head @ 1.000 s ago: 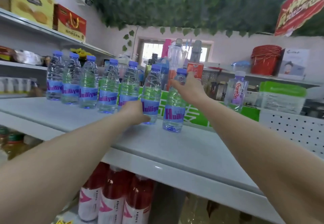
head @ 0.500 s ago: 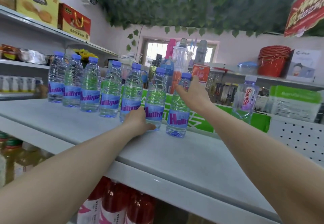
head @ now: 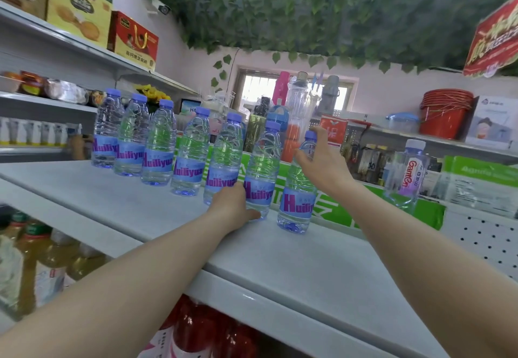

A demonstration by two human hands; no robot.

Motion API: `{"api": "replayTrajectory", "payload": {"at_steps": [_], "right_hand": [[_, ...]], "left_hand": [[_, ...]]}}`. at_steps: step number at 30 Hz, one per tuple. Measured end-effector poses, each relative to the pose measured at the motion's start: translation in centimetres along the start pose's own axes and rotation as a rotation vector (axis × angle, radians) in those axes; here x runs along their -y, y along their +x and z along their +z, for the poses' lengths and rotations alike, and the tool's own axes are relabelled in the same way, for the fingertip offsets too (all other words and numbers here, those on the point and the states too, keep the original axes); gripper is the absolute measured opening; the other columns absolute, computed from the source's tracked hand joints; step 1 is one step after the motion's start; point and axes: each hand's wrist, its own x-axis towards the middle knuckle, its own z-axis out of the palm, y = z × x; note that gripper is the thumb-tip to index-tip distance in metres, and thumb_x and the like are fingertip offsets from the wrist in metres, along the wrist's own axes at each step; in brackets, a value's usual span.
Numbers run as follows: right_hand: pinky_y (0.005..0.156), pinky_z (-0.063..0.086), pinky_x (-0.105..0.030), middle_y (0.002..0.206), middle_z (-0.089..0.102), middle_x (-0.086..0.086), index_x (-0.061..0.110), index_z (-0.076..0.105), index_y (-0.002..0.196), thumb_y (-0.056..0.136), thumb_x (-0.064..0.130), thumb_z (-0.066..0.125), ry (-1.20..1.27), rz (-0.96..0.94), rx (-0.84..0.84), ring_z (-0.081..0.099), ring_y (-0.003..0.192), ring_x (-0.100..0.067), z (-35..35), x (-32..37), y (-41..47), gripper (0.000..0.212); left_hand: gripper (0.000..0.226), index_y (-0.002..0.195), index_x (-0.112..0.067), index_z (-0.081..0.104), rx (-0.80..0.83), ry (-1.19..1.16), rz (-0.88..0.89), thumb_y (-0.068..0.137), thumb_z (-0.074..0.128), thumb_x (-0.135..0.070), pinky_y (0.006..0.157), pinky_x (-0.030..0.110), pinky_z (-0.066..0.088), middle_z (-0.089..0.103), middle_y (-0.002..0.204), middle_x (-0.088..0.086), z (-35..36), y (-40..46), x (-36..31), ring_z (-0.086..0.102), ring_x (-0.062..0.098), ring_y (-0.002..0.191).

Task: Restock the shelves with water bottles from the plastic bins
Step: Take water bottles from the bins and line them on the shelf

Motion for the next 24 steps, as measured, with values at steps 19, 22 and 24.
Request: {"api": "replayTrajectory", "payload": {"at_steps": [19,22,24], "right_hand": [[0.083,0.046,-0.040,0.131,0.049,-0.012,0.018,0.032,0.144,0.100,0.039,0.046,-0.534,-0.058,-0.023,0.053,0.112,-0.029,-3.7,6.1,-9.0,0.051],[0.088,0.048,-0.044,0.131,0.050,-0.013,0.018,0.035,0.143,0.100,0.039,0.047,-0.606,-0.065,-0.040,0.053,0.113,-0.032,-4.6,9.1,-13.4,0.049],[0.086,0.048,-0.044,0.131,0.050,-0.012,0.018,0.035,0.143,0.100,0.039,0.046,-0.645,-0.061,-0.043,0.054,0.113,-0.033,-5.1,11.3,-16.9,0.049]], "left_hand": [[0.047,0.125,-0.010,0.056,-0.006,0.006,0.235,0.088,0.065,-0.037,0.094,0.038,0.047,0.062,0.123,0.009,-6.4,-7.4,1.9,0.057,0.027,0.113],[0.051,0.133,-0.010,0.052,-0.023,0.011,0.332,0.090,0.064,-0.036,0.101,0.041,0.043,0.059,0.130,0.009,-8.1,-10.8,3.0,0.053,0.027,0.120],[0.052,0.135,-0.011,0.051,-0.040,0.000,0.397,0.090,0.064,-0.034,0.103,0.040,0.041,0.057,0.133,0.008,-9.4,-13.4,3.8,0.051,0.027,0.124]]}}
